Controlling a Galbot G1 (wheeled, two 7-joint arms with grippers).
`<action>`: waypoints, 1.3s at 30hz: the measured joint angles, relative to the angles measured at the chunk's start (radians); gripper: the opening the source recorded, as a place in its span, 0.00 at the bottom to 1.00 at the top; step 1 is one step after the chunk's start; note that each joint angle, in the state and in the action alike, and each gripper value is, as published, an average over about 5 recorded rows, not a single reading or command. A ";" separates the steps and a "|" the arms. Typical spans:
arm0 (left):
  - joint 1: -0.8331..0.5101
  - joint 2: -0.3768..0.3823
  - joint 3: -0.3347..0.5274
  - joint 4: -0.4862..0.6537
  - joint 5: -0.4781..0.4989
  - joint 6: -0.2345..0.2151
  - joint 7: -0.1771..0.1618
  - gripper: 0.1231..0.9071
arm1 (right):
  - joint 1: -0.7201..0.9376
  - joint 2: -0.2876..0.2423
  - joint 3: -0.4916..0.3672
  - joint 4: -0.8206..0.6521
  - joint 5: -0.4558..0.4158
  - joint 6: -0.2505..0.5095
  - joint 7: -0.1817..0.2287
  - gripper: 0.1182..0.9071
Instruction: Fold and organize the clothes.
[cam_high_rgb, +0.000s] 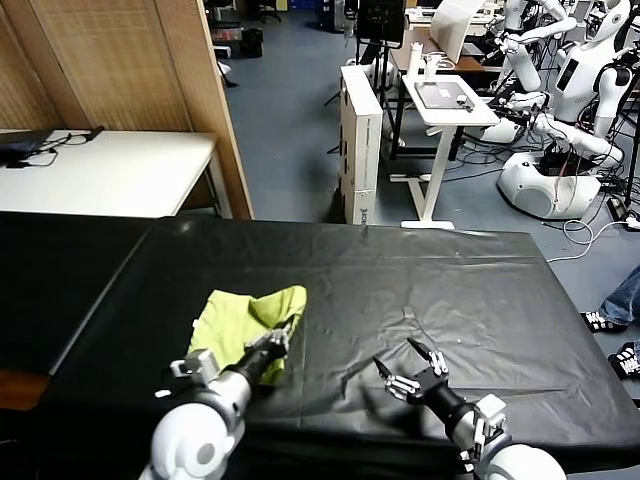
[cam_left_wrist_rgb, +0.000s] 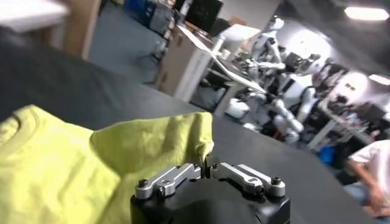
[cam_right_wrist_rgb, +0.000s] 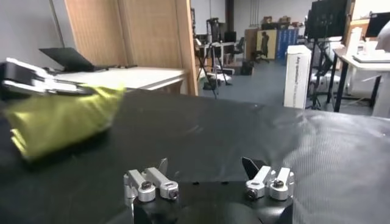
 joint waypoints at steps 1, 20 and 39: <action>-0.002 0.004 0.000 -0.003 0.002 0.000 0.005 0.32 | 0.008 0.000 -0.007 0.004 0.018 -0.014 0.012 1.00; 0.049 0.135 -0.118 -0.042 0.090 -0.066 0.041 1.00 | 0.330 0.152 -0.336 -0.086 0.221 -0.239 0.267 1.00; 0.082 0.128 -0.192 -0.036 0.113 -0.086 0.030 1.00 | 0.369 0.195 -0.360 -0.148 0.213 -0.249 0.261 0.08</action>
